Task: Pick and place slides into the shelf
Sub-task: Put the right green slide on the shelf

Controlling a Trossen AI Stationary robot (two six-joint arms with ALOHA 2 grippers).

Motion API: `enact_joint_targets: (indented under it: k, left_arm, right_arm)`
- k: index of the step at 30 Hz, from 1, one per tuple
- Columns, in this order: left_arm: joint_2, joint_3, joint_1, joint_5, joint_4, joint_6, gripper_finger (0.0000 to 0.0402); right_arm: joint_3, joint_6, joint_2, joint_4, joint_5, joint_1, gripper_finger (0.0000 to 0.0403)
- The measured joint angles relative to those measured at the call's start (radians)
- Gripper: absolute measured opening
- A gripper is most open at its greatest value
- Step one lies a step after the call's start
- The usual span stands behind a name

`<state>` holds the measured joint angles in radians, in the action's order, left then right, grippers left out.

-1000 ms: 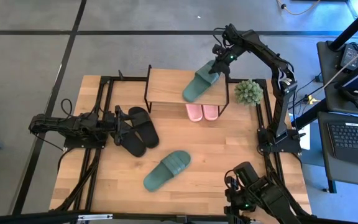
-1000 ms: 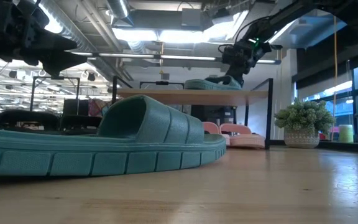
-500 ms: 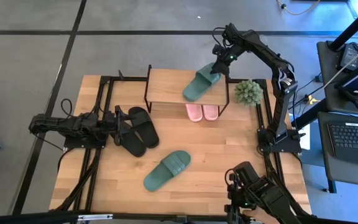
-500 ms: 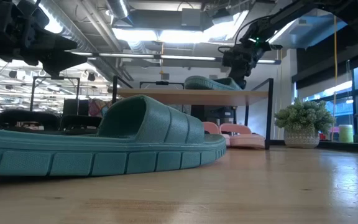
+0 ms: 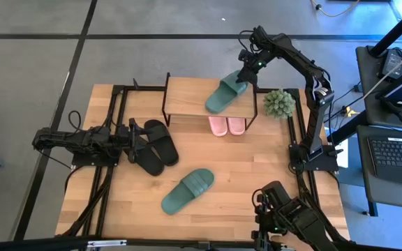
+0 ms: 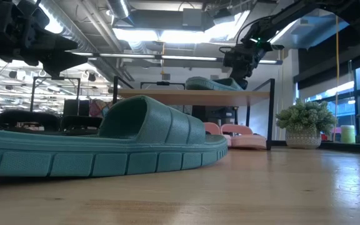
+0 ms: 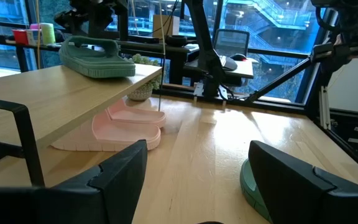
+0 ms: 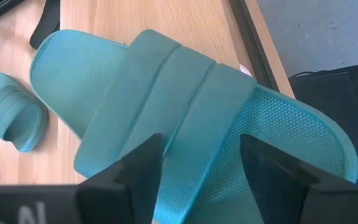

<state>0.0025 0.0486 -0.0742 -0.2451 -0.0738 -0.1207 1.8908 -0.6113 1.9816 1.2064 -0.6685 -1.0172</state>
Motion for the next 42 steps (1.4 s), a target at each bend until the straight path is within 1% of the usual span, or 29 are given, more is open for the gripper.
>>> enact_joint_targets:
  k: [6,13,17,26,29,31,32,35,38,40,42]
  left_arm:
    - [0.000,0.000,0.000,0.000,0.000,0.000,0.0273]
    - [0.000,0.000,0.000,0.000,0.000,0.000,0.0273]
    - [0.000,0.000,0.000,0.000,0.000,0.000,0.0273]
    - [0.000,0.000,0.000,0.000,0.000,0.000,0.0273]
    - [0.000,0.000,0.000,0.000,0.000,0.000,0.0273]
    - [0.000,0.000,0.000,0.000,0.000,0.000,0.0273]
    - [0.000,0.000,0.000,0.000,0.000,0.000,0.0273]
    - [0.000,0.000,0.000,0.000,0.000,0.000,0.0273]
    - [0.000,0.000,0.000,0.000,0.000,0.000,0.0273]
    - [0.000,0.000,0.000,0.000,0.000,0.000,0.0273]
    - [0.000,0.000,0.000,0.000,0.000,-0.001,0.0273]
  right_arm:
    - [0.000,0.005,0.000,0.000,0.001,0.000,0.0235]
    - [0.001,0.003,0.000,-0.008,0.006,0.000,0.0292]
    - [0.026,0.005,0.001,-0.006,0.061,0.002,0.0314]
    - [0.152,0.009,0.001,0.001,0.070,0.011,0.0320]
    - [0.208,0.086,0.001,0.000,0.066,0.022,0.0320]
    - [0.235,0.162,0.001,-0.005,0.045,0.044,0.0320]
    - [0.244,0.171,0.001,-0.005,0.034,0.061,0.0320]
    - [0.248,0.160,0.001,-0.005,0.023,0.134,0.0320]
    - [0.222,0.116,0.001,-0.054,0.020,0.224,0.0320]
    - [0.209,0.111,0.003,-0.090,0.055,0.286,0.0320]
    - [0.197,0.131,0.003,-0.146,0.165,0.350,0.0320]
